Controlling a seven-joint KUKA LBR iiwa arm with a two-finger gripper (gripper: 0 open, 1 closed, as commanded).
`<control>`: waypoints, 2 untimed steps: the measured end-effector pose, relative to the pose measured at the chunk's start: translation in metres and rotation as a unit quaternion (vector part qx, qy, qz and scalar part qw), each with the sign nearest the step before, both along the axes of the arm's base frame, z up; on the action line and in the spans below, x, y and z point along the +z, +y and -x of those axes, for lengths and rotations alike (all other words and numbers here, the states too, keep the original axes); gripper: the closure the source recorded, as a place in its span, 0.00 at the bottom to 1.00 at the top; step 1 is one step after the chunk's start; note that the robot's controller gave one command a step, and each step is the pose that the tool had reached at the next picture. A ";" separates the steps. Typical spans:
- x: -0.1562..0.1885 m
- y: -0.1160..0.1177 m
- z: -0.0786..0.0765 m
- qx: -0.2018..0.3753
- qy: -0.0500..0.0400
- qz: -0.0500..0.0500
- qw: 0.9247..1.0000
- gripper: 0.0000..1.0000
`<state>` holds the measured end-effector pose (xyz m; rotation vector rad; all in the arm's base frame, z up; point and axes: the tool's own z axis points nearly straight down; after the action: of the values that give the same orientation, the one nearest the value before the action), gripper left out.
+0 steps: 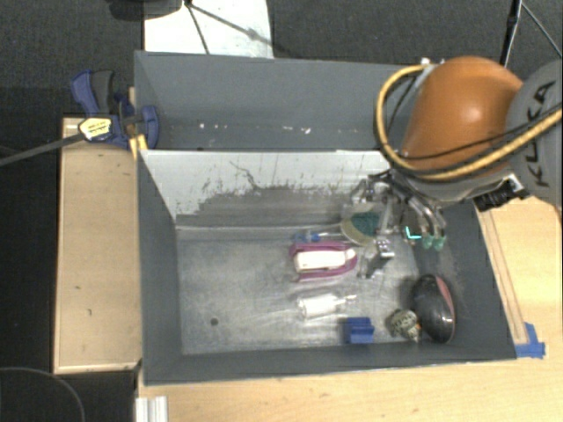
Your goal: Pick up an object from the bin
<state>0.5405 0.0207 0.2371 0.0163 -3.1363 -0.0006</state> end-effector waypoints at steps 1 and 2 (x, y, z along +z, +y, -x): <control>-0.158 0.067 -0.009 -0.075 -0.002 -0.001 0.997 0.00; -0.126 -0.016 0.010 -0.113 -0.004 0.002 0.994 0.00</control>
Offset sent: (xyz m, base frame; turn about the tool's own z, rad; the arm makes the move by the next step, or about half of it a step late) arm 0.0095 0.0647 -0.1548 0.1528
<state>0.5304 0.0047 0.1110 -0.3404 -3.1256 0.0049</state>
